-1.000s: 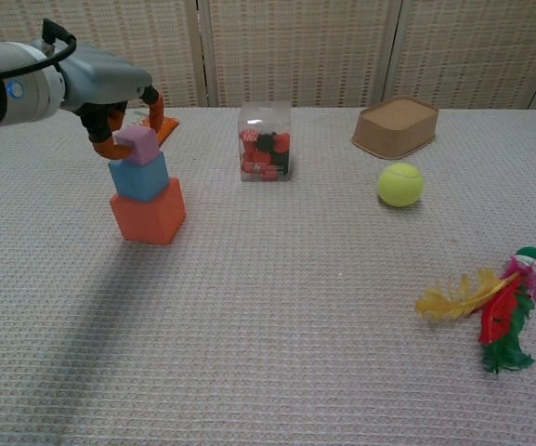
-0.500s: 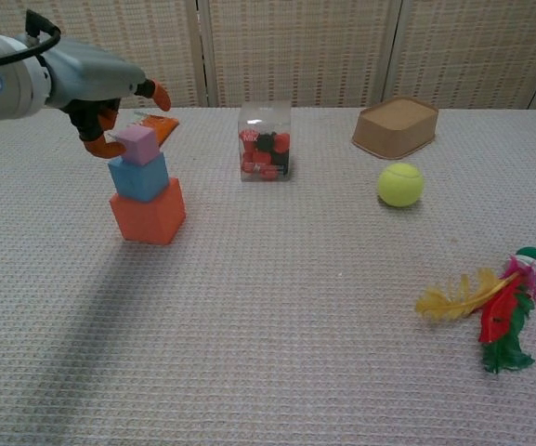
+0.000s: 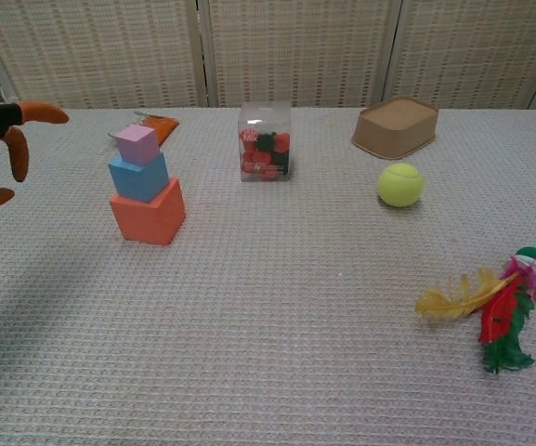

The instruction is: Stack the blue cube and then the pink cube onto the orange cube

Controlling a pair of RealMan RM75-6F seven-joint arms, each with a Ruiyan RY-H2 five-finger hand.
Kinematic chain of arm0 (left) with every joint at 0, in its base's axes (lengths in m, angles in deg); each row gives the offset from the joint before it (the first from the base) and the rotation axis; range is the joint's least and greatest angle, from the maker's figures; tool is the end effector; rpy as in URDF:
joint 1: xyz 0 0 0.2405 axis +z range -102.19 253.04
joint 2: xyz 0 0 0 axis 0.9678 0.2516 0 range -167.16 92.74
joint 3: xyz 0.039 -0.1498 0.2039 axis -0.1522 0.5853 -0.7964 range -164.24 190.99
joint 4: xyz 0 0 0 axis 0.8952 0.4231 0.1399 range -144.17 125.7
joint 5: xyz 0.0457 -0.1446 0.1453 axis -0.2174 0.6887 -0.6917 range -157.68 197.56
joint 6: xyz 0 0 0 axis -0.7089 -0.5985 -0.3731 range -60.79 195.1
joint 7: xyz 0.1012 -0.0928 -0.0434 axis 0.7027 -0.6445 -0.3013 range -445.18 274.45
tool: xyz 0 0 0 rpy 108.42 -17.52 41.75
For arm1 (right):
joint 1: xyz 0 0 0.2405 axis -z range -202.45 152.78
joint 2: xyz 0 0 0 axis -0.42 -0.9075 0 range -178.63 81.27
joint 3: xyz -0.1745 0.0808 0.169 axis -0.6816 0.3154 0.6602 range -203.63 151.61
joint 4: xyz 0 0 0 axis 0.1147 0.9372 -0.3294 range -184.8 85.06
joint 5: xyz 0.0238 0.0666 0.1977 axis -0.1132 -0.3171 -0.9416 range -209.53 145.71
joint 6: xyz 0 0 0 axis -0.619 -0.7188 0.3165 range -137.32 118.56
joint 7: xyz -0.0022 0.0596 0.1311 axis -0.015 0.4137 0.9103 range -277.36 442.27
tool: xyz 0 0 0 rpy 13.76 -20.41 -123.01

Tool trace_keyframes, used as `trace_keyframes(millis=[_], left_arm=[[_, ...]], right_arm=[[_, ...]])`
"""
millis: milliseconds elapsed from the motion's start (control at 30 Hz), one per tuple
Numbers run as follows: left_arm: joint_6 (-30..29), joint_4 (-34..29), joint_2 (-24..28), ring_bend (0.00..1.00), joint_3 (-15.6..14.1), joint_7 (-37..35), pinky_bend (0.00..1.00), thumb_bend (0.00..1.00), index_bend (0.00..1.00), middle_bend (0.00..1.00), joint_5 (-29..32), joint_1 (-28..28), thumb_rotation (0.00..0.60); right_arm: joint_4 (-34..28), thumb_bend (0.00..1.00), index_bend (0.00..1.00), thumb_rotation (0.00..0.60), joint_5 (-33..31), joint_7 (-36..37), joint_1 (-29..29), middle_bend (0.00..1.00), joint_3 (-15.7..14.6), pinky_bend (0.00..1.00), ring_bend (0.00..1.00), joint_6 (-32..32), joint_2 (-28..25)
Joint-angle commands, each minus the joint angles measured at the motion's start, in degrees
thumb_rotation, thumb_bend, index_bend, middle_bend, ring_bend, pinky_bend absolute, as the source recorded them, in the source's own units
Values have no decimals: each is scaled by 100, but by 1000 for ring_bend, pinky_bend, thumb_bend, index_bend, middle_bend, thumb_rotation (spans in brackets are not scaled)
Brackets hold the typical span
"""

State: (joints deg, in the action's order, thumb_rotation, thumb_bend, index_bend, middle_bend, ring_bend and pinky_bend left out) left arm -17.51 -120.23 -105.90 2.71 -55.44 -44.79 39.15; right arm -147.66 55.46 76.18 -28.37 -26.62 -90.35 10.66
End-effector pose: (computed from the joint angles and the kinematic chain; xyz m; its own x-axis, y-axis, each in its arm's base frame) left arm -0.1982 0.2508 0.0918 0.5903 0.1345 0.7959 0.8001 -0.2277 -0.5549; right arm -0.3082 -0.1589 0.1579 0.4843 -0.1417 0.8633 -0.8736 -0.0250 0.4860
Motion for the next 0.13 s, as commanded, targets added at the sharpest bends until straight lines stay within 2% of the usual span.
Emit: trace_keyframes(millis=[33,133], left_arm=[[-1103,1418,-123,0,-947,-1673,129,400,1,0,-1357,1718,600],[-1356,1513,-151,0,-839,-1663,129,398,0,0,-1629,1968,600]], right_arm=[[38,107,0,600,6,-99,15,0,12,0,0,-47,72],[5,107,0,600,77,-189,58,0,-14,0,0,-133,118]])
